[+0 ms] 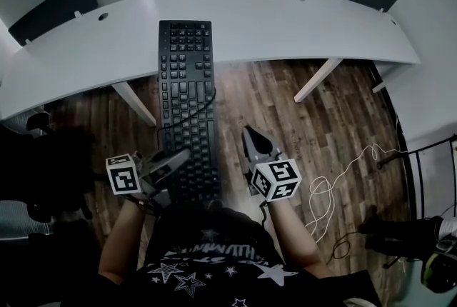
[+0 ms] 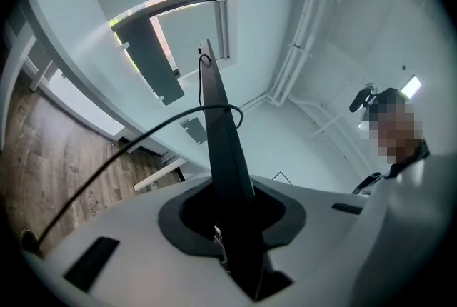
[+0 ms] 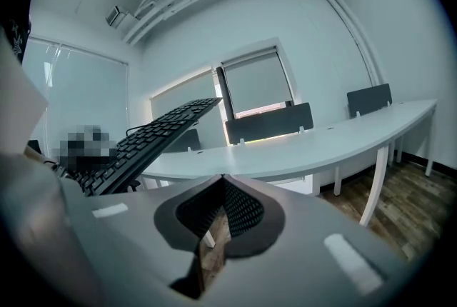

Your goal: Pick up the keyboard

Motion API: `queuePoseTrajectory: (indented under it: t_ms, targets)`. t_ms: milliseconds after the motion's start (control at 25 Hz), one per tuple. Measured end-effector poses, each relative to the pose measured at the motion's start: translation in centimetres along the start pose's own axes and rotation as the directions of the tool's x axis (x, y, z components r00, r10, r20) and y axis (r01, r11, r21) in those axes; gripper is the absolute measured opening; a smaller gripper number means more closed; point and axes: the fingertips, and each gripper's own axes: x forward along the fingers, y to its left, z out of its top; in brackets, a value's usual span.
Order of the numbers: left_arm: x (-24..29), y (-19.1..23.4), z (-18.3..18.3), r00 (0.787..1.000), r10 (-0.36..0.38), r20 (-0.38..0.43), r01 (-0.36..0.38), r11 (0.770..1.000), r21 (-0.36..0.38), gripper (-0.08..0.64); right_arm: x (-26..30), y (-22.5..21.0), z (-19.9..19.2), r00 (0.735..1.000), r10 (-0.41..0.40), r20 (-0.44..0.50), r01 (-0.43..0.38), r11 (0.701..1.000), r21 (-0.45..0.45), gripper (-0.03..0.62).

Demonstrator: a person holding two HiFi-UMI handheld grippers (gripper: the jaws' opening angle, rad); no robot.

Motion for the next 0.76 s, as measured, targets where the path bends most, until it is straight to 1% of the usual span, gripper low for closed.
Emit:
queuePoseTrajectory:
  t_ms: [200,360,560,680,760]
  targets:
    - [0.0,0.2,-0.1,1.0,0.004,-0.019,-0.003,1.0,0.017,0.087,-0.3,-0.2,-0.3,1.0,-0.018,-0.006,0.018,1.0,0.005,0.003]
    - [-0.2,0.0,0.0,1.0,0.001,-0.022,-0.001,1.0,0.008,0.087,-0.4,0.1,0.0,1.0,-0.025,-0.008,0.025,1.0,0.008,0.003]
    - [-0.1,0.1,0.0,1.0,-0.002,-0.02,0.002,1.0,0.007,0.087,-0.9,-0.3,-0.2,0.999,-0.047,-0.009,0.047,0.999,0.018,0.003]
    - [-0.1,-0.1,0.1,1.0,-0.012,-0.01,0.012,1.0,-0.002,0.087,-1.1,-0.2,-0.6,0.999,-0.048,-0.015,0.048,0.999,0.021,0.003]
    - [-0.1,-0.1,0.2,1.0,-0.007,-0.01,0.007,1.0,0.007,0.087,-1.2,-0.1,-0.8,0.999,-0.045,-0.018,0.046,0.999,0.023,0.003]
